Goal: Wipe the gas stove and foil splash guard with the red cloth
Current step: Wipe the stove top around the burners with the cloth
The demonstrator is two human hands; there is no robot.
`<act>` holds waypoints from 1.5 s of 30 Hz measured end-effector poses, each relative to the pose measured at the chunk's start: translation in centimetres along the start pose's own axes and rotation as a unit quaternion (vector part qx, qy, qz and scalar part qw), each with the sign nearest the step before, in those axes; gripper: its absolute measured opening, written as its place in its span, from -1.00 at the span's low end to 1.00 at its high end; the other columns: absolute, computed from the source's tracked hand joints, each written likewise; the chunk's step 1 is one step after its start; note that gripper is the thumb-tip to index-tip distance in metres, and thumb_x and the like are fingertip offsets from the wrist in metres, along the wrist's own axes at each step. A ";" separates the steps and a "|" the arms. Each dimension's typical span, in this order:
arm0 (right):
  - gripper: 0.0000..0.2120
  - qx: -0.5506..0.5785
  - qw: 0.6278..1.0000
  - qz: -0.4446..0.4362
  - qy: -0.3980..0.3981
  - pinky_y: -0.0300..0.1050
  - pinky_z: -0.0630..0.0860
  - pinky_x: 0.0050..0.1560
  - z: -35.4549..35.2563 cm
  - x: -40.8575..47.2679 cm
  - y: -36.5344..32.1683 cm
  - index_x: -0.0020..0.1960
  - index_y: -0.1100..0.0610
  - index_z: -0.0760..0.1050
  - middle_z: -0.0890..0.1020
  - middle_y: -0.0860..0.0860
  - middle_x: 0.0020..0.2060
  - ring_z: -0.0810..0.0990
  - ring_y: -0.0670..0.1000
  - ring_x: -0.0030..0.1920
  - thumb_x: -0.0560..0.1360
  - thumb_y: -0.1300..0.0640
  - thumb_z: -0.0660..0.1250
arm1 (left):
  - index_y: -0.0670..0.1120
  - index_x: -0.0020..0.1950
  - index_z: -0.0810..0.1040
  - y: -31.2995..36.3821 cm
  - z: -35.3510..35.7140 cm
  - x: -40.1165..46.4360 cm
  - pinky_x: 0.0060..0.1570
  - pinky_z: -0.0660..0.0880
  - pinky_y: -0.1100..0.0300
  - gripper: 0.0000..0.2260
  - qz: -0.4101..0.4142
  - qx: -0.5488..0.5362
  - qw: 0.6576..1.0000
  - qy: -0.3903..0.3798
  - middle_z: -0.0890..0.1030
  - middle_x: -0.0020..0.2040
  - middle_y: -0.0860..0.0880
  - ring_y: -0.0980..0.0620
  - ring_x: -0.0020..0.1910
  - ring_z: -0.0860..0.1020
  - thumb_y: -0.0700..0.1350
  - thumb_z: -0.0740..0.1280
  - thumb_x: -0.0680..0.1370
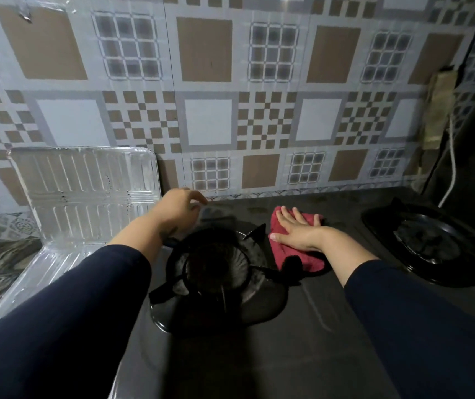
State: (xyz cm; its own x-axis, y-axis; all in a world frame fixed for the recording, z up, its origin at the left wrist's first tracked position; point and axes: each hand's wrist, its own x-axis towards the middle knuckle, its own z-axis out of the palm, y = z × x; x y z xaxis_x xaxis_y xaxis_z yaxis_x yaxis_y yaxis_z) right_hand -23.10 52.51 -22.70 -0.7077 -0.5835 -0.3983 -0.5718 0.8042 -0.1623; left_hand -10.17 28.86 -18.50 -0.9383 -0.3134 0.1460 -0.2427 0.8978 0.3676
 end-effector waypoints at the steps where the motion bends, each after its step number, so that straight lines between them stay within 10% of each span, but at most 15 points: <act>1: -0.32 -0.002 1.000 -0.002 0.002 0.27 -0.38 0.43 -0.3 0.7 0.0 0.53 -0.01 -0.31 -0.33 -0.10 0.51 -0.37 -0.01 0.51 0.60 -0.21 -0.02 | -0.05 0.18 0.59 -0.4 0.0 0.3 0.23 0.38 0.10 -0.76 -0.005 -0.001 1.000 0.005 0.56 0.26 -0.14 -0.13 0.26 0.49 -0.16 0.23 0.56; 30: -0.12 -0.028 0.969 -0.215 -0.121 -0.09 -0.13 0.49 -5.4 12.1 -9.4 0.54 -0.04 -0.29 -0.17 -0.05 0.55 -0.13 -0.02 0.55 0.50 -0.22 0.23 | -0.07 0.22 0.55 -9.9 -0.2 3.4 0.33 0.33 0.03 -0.71 -0.092 0.000 0.994 0.056 0.50 0.32 -0.13 -0.14 0.32 0.44 -0.23 0.20 0.55; 45: -0.01 -0.008 0.962 -0.214 -0.172 0.04 -0.02 0.52 -5.0 14.2 -16.9 0.53 -0.09 -0.26 -0.07 0.00 0.56 -0.04 0.07 0.55 0.41 -0.18 0.39 | -0.07 0.21 0.55 -13.9 -0.8 1.7 0.37 0.31 0.01 -0.72 -0.118 -0.013 0.991 0.069 0.52 0.29 -0.14 -0.11 0.33 0.42 -0.22 0.20 0.55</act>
State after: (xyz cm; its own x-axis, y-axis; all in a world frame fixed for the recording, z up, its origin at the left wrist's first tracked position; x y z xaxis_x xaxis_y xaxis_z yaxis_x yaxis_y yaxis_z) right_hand -25.57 30.02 -21.10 -0.2288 -0.7863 -0.5739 -0.7885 0.4955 -0.3645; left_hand -8.23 15.59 -22.62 -0.8130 -0.5546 0.1770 -0.4432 0.7867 0.4297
